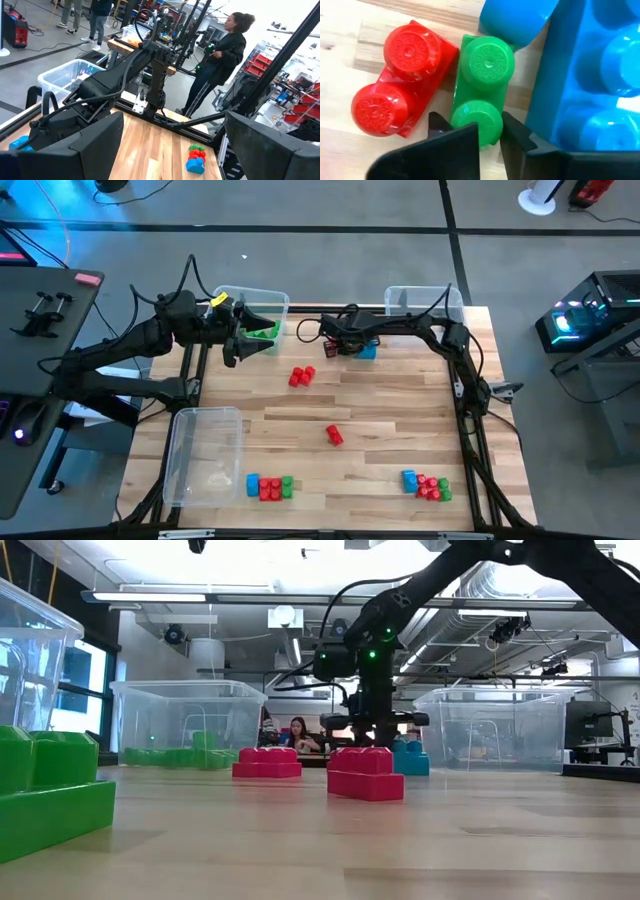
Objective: Sort blocks
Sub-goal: Put the green game piece into the top left transparent bin
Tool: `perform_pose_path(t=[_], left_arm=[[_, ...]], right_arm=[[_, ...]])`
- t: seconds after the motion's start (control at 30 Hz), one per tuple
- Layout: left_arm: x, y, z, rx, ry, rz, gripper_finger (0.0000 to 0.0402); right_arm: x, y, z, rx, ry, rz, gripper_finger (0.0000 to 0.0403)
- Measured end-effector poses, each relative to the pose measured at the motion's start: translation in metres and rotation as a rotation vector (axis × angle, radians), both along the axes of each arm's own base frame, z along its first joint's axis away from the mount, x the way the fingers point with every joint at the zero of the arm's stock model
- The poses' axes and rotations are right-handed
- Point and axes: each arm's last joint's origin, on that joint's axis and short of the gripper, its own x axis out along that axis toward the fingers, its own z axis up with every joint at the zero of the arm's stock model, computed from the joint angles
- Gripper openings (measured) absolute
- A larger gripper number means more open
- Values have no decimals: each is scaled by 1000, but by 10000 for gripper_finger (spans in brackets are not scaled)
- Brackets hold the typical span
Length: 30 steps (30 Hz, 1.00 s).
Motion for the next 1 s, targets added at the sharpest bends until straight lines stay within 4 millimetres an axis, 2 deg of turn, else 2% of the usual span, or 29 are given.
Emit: perform_pose_path(t=[0.13, 0.4, 0.53, 0.67, 0.77, 1.0], left_arm=[[0, 0, 1, 4, -13, 0, 335], [0, 3, 3, 36, -31, 44, 335], [-2, 7, 2, 60, -18, 119, 335], [-4, 14, 1, 28, -3, 223, 335], [-5, 17, 1, -18, -10, 260, 335], [-4, 15, 3, -34, -35, 239, 335]], right_arm=[[-5, 10, 16, -3, 30, 73, 6], [-18, 37, 102, -180, -122, 181, 2], [-21, 49, 145, -277, -299, 251, 2], [-3, 54, 167, -329, -572, 332, 1], [17, 51, 166, -339, -748, 342, 1], [53, 29, 136, -321, -977, 283, 0]])
